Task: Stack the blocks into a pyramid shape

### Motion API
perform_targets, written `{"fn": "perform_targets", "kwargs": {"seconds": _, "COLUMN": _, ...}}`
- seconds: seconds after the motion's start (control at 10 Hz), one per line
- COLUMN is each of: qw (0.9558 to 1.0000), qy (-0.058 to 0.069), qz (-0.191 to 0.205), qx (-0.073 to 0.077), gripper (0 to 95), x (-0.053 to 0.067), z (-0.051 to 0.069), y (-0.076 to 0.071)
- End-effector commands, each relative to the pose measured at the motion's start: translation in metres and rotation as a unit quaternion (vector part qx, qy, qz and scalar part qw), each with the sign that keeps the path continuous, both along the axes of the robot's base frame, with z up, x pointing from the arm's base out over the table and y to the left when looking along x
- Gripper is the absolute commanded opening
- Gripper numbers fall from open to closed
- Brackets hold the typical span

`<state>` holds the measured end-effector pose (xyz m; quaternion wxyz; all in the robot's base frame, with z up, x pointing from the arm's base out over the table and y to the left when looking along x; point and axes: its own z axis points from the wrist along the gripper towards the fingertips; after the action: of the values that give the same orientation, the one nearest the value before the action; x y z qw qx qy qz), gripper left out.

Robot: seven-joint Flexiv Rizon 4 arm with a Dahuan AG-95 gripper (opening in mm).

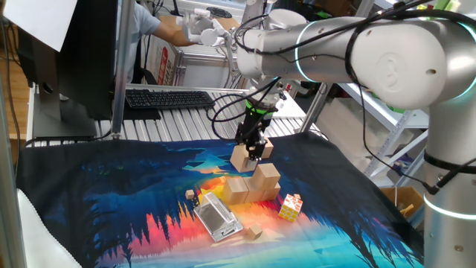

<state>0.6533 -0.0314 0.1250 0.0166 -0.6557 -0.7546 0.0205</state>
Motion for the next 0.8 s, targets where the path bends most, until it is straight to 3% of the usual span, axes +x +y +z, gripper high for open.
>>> {"fn": "perform_targets", "kwargs": {"seconds": 0.1, "qw": 1.0000, "qy": -0.006, "qz": 0.002, "qx": 0.001, "gripper": 0.0, "x": -0.008, "z": -0.006, "y": -0.003}}
{"fn": "perform_targets", "kwargs": {"seconds": 0.5, "qw": 0.9999, "qy": -0.014, "qz": -0.009, "qx": 0.004, "gripper": 0.0, "x": -0.018, "z": -0.014, "y": -0.007}}
{"fn": "perform_targets", "kwargs": {"seconds": 0.8, "qw": 0.9996, "qy": -0.020, "qz": -0.021, "qx": -0.002, "gripper": 0.0, "x": -0.021, "z": -0.017, "y": -0.008}}
